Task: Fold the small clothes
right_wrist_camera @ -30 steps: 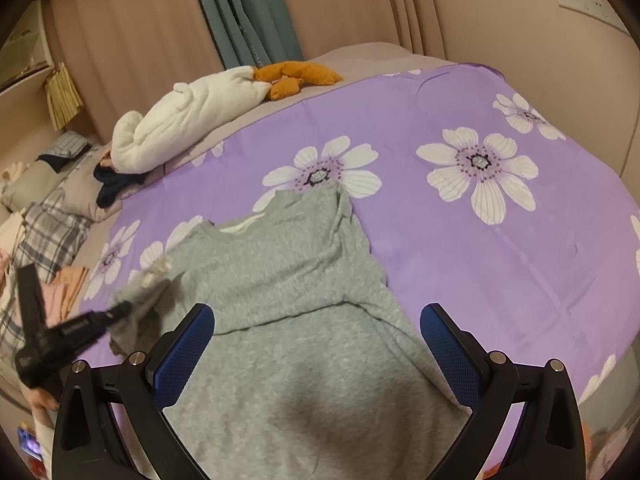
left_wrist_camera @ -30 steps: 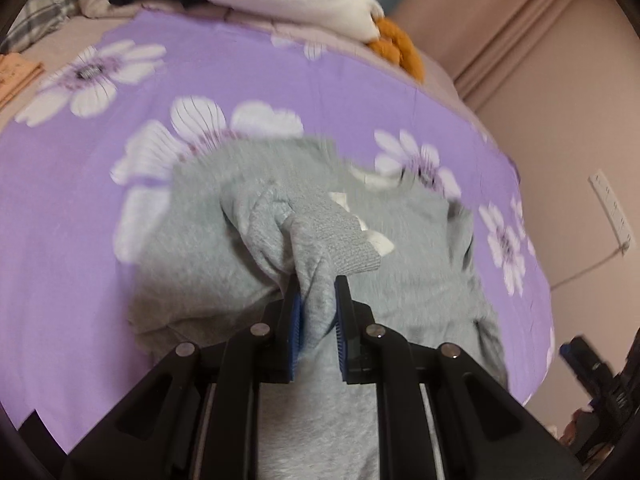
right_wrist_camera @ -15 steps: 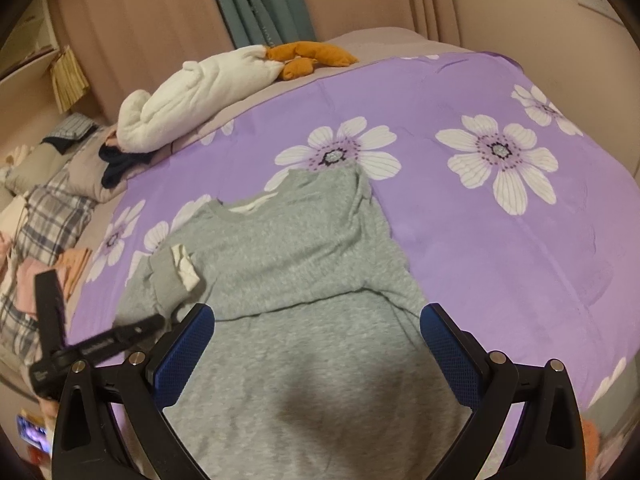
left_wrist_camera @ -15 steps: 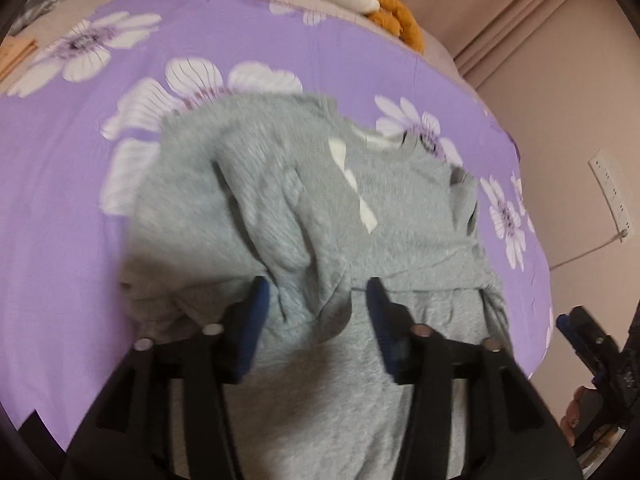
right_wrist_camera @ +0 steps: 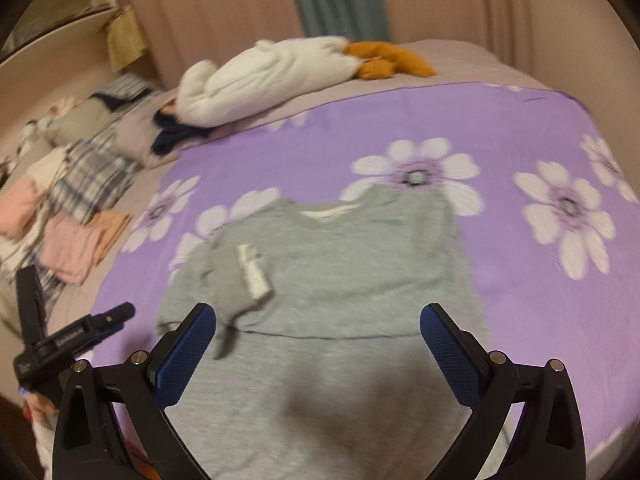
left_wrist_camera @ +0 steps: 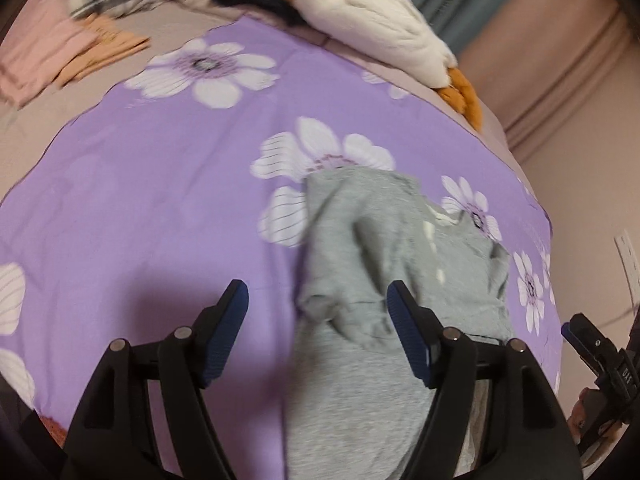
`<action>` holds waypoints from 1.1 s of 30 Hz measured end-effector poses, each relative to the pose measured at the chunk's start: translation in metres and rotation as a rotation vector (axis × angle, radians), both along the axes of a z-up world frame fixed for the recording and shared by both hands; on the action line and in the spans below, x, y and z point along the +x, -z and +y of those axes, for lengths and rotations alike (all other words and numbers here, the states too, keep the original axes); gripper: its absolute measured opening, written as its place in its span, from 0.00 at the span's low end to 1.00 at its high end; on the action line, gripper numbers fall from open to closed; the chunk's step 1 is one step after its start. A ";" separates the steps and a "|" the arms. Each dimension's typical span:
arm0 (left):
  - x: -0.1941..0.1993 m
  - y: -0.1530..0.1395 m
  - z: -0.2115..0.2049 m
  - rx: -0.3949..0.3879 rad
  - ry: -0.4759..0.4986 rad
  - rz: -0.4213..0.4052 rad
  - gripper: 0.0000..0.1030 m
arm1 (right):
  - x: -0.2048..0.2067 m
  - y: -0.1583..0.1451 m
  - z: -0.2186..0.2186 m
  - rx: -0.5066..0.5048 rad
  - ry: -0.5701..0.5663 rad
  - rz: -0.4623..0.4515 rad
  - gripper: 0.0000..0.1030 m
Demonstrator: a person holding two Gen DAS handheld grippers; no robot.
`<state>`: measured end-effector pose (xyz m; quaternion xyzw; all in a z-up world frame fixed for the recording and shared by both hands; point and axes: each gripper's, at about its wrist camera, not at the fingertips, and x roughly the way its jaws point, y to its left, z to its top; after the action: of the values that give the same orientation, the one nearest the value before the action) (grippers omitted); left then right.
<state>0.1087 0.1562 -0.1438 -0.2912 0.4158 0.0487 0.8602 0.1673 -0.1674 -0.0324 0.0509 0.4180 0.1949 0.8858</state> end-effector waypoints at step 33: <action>-0.020 0.025 0.027 -0.045 -0.061 0.066 0.54 | 0.083 0.061 0.127 -0.049 -0.240 0.239 0.33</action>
<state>0.0892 0.1829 -0.1690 -0.3212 0.4358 0.0748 0.8375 0.2506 -0.0399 -0.0935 0.0019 0.5279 0.2816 0.8013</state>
